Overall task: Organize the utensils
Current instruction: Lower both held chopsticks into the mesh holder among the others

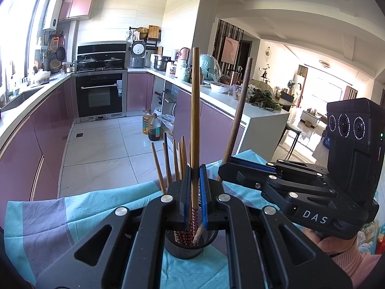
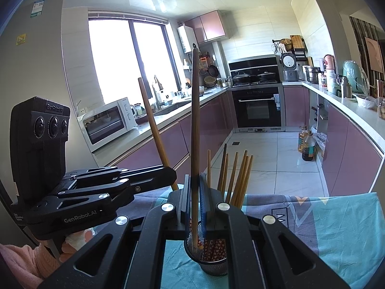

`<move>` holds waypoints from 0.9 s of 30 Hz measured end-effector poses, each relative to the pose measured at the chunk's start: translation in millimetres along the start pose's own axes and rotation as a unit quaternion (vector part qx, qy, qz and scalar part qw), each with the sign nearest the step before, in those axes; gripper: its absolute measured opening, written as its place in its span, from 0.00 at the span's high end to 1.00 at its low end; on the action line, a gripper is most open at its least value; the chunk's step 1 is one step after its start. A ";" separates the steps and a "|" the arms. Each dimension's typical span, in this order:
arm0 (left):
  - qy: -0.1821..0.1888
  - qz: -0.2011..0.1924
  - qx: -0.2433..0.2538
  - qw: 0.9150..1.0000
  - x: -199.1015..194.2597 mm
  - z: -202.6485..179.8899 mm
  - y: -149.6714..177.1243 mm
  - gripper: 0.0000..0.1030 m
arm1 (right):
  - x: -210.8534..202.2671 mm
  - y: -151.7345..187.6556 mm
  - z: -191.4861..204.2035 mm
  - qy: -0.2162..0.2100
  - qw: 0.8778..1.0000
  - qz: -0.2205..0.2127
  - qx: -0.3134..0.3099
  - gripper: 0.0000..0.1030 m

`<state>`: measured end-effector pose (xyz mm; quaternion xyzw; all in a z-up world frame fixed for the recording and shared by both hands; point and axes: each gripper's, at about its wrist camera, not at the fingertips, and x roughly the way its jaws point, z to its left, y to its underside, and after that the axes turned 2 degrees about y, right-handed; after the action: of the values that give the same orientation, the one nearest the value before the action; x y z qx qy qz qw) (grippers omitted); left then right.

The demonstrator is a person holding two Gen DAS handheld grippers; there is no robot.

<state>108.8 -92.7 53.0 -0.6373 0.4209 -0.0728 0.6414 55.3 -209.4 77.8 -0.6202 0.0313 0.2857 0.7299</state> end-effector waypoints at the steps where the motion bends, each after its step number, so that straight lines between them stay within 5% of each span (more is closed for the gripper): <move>1: 0.000 0.000 0.000 1.000 0.2 -0.9 -0.4 0.93 | -0.1 -0.1 -0.2 0.000 1.000 0.000 0.000 0.94; 27: -0.005 0.021 -0.002 1.000 1.8 -2.7 -7.4 0.93 | 21.0 4.4 -5.2 0.008 1.000 0.016 0.011 0.94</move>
<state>111.5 -97.1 59.1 -0.6300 0.4310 -0.0553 0.6437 72.4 -205.9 64.3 -0.6141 0.0504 0.2924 0.7313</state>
